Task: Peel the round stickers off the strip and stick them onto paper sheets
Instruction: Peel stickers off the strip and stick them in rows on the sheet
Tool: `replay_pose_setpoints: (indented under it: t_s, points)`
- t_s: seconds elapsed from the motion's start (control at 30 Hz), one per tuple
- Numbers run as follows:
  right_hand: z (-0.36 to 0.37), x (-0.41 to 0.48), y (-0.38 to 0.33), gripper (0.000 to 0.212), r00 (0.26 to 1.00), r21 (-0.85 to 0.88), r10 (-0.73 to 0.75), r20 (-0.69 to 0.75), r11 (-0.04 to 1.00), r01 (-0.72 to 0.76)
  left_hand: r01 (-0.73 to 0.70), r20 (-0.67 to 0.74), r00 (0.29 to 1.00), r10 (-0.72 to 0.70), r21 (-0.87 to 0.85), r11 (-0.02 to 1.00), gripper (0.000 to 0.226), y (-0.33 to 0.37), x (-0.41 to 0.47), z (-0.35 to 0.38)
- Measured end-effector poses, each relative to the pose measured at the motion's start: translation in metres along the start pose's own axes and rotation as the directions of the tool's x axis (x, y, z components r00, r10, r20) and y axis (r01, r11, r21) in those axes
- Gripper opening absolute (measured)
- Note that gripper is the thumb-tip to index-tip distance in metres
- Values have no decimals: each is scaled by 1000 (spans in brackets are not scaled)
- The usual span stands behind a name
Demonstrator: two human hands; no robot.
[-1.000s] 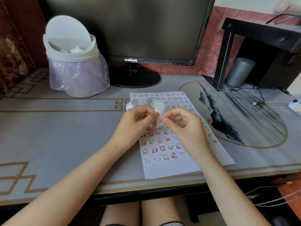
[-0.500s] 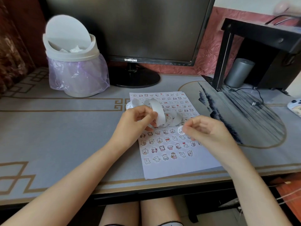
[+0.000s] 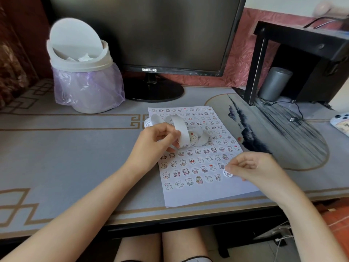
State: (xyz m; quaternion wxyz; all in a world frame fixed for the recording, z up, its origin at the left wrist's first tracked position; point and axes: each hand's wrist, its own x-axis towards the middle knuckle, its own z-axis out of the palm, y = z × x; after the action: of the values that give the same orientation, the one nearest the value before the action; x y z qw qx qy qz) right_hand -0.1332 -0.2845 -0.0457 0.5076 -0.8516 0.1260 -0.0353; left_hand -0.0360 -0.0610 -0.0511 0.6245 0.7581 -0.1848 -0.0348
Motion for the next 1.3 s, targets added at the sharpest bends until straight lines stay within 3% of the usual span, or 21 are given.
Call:
replay_pose_setpoints:
  t_s: [0.63,1.3]
  points:
    - [5,-2,7,13,997,-39,-64,-42,997,62,0,3,1000,0,-10,1000,19,0,0,0]
    - [7,-6,10,15,989,-283,-135,-65,953,111,6,2,1000,-5,-18,1000,18,0,0,0]
